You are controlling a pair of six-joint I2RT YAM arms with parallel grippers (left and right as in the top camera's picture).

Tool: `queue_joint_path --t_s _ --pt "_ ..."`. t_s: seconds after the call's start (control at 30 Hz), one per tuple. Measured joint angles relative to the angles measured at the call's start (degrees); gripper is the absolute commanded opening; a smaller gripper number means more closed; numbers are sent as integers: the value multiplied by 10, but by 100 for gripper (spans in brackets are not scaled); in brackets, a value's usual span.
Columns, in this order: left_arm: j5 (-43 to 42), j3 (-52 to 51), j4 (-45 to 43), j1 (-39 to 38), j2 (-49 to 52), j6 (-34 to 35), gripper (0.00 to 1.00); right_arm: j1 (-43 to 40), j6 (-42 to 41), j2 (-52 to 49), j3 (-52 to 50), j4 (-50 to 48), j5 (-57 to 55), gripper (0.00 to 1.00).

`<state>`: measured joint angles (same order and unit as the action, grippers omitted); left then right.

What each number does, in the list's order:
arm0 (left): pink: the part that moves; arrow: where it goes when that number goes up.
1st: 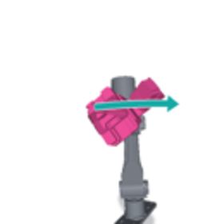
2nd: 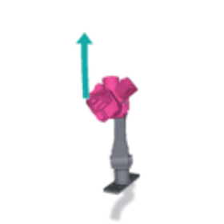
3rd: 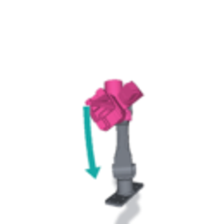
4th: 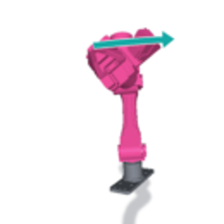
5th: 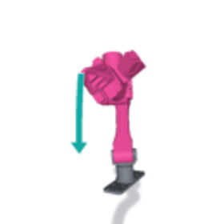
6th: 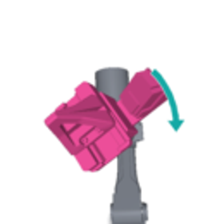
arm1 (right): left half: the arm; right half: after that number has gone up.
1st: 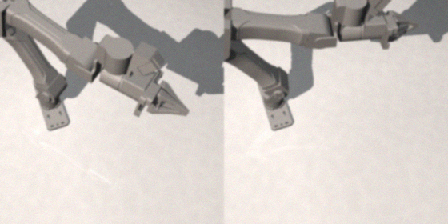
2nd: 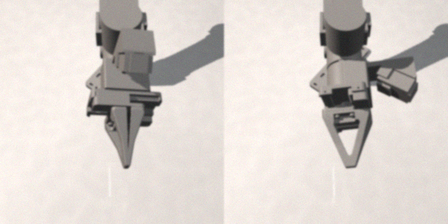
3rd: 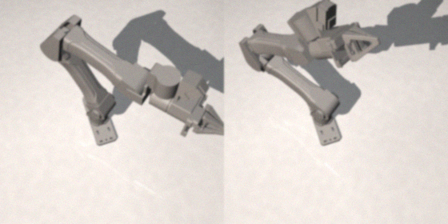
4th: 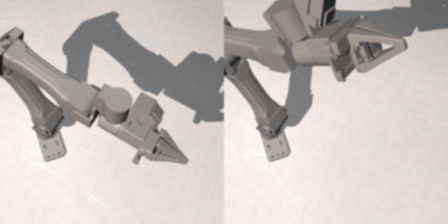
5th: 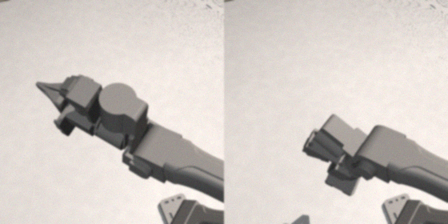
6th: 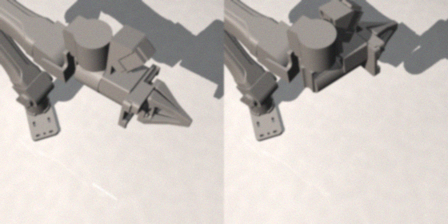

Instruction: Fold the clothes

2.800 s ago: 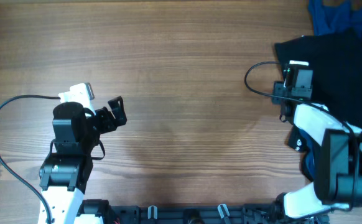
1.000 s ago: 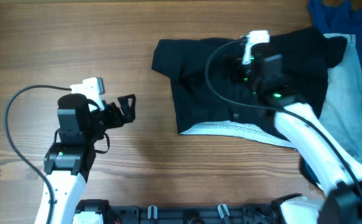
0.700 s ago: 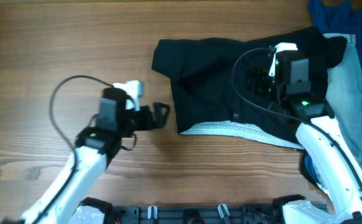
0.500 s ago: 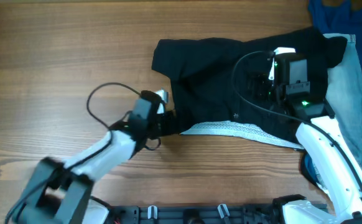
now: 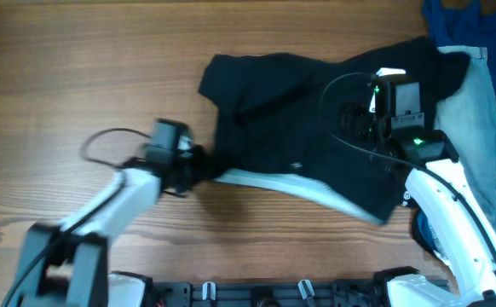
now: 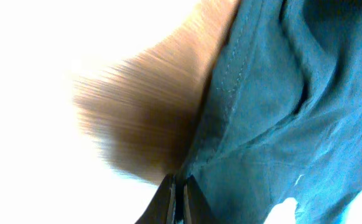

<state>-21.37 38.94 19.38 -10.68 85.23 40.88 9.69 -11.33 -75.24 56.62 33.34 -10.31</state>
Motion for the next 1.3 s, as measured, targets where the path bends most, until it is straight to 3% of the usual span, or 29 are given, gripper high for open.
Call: queue_joint_path --t_s 0.07,0.1,0.13,0.17,0.23,0.27,0.4,0.43,0.63,0.77,0.87,1.0,1.03,1.07,1.13,1.17,1.2,1.3 --pt "20 49 39 125 -46 -64 9 0 -1 0 0 3 -3 100" --pt "24 97 51 195 -61 -94 60 0 -5 0 0 5 -3 100" --pt "27 137 55 245 -67 -109 100 0 -9 0 0 5 -3 100" --pt "25 180 61 297 -73 -127 100 0 -16 0 0 6 -3 100" --pt "0 228 87 363 -89 -144 100 0 -25 0 0 9 1 100" --pt "-25 238 144 379 -95 -150 100 0 -27 0 0 12 11 100" --pt "-59 211 368 363 -73 -163 100 0 -39 -1 0 55 77 100" --pt "-58 194 389 349 -64 -165 100 0 -41 -2 0 68 106 100" --pt "-51 67 414 285 -52 -166 100 0 -46 -71 -13 108 284 100" --pt "-50 -5 419 265 -52 -166 100 0 -51 -140 -17 101 349 91" --pt "-49 -40 396 264 -51 -167 87 3 -59 -192 -17 71 374 81" --pt "-49 -71 355 264 -51 -163 68 17 -71 -253 -18 30 386 57" --pt "-47 -77 343 264 -51 -163 68 20 -79 -263 -18 17 386 48" --pt "-47 -83 330 264 -50 -164 63 21 -90 -274 -19 -3 383 30" --pt "-47 -86 318 264 -50 -163 41 21 -106 -279 -20 -37 365 7" --pt "-47 -86 304 264 -50 -163 17 21 -112 -281 -21 -56 356 4" --pt "-49 -87 293 264 -50 -161 5 20 -117 -282 -21 -70 351 4" --pt "-51 -89 216 264 -50 -163 4 5 -120 -280 -16 -59 344 4"
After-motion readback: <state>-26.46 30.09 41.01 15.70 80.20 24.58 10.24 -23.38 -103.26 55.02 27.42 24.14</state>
